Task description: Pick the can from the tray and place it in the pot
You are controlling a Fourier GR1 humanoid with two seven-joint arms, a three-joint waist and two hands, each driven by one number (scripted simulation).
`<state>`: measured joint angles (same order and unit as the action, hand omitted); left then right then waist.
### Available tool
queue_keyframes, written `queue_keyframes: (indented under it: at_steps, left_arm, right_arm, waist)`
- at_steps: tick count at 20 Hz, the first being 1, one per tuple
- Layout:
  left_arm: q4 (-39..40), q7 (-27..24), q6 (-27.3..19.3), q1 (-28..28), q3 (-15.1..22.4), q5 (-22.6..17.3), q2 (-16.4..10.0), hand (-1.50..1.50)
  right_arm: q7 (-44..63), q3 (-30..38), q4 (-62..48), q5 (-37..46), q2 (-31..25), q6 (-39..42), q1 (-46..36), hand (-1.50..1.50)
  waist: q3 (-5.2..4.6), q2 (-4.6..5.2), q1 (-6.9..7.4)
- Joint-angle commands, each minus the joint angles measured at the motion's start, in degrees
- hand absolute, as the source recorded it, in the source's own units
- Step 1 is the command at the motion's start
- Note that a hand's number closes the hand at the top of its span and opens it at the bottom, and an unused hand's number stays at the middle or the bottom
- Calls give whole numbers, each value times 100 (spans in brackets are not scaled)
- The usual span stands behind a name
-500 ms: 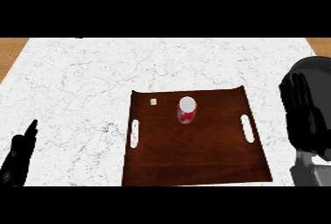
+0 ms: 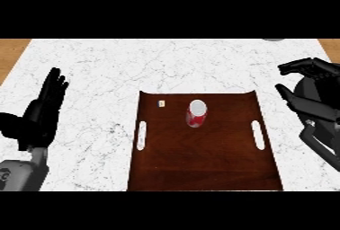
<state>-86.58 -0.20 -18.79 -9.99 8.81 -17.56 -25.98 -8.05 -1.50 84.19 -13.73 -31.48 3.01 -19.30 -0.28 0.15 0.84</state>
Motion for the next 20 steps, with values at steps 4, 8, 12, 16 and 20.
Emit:
queue_keyframes:
  at_steps: [4,8,12,16,20]
  left_arm:
    - [-222,144,88,-721,-204,-301,249,0]
    - [57,-392,364,-391,-277,-256,395,0]
    - [-73,-82,273,-544,-282,-234,399,0]
    - [-38,18,271,-596,-344,-198,392,0]
    - [-45,4,376,-617,-391,-114,476,0]
  right_arm:
    - [-2193,-425,-931,1140,-374,745,-150,-150]
    - [-1914,-781,-498,1858,-508,583,-146,-150]
    - [-1204,-1135,-590,2409,-791,902,-706,-150]
    - [-221,-1532,152,2685,-958,1392,-798,-150]
    - [606,-1669,124,2895,-455,1745,-1360,-150]
  waist:
    - [40,27,4]
    - [23,-12,-79]
    - [23,-9,-23]
    - [19,-36,-98]
    - [24,-20,-43]
